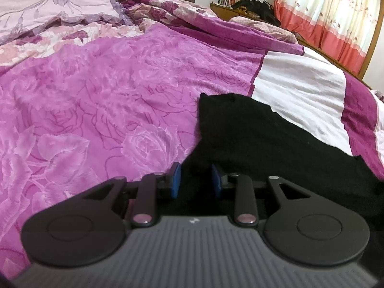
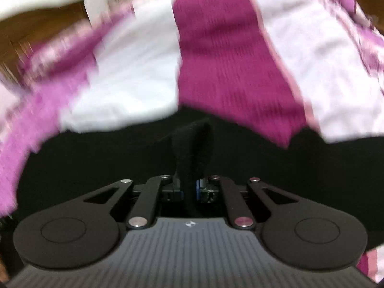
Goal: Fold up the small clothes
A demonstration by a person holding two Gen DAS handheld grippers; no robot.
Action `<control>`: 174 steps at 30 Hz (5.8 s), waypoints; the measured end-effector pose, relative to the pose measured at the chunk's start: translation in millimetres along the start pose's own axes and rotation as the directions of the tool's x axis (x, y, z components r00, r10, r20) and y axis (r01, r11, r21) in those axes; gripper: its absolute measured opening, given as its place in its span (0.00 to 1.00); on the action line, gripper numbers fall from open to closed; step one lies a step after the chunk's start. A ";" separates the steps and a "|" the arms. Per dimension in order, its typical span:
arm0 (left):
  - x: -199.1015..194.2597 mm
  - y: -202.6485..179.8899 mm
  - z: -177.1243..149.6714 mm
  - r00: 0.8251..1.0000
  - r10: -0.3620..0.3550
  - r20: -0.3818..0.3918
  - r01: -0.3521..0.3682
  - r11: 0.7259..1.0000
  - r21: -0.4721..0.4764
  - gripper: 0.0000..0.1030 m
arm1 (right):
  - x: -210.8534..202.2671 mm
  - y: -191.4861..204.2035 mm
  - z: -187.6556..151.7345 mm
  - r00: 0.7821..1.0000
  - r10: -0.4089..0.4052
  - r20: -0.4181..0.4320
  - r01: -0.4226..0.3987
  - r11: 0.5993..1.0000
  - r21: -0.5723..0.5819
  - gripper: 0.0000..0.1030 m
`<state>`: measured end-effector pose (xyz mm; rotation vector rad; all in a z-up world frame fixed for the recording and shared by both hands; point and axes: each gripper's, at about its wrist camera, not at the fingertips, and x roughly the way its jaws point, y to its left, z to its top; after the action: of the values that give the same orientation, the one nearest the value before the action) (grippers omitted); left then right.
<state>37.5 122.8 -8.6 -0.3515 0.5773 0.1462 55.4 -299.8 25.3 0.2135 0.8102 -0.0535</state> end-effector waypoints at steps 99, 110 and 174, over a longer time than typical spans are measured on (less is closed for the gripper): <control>-15.3 -315.8 -138.0 0.918 -0.378 -0.121 0.394 0.830 0.396 0.24 | -110.6 -232.3 -68.4 0.833 -0.076 0.548 -0.051 0.976 0.213 0.09; -14.0 -313.3 -136.6 0.912 -0.392 -0.126 0.409 0.833 0.373 0.24 | -94.2 -181.4 -70.4 0.858 -0.129 0.498 0.076 0.989 0.126 0.11; -12.6 -320.1 -139.2 0.921 -0.370 -0.119 0.386 0.831 0.400 0.24 | -79.2 -144.5 -59.5 0.932 0.101 0.349 -0.096 0.995 -0.032 0.00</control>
<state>30.7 -226.2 -19.5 -0.0448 0.5478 -0.3679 -60.3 -431.2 18.4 0.2228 0.4429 0.0093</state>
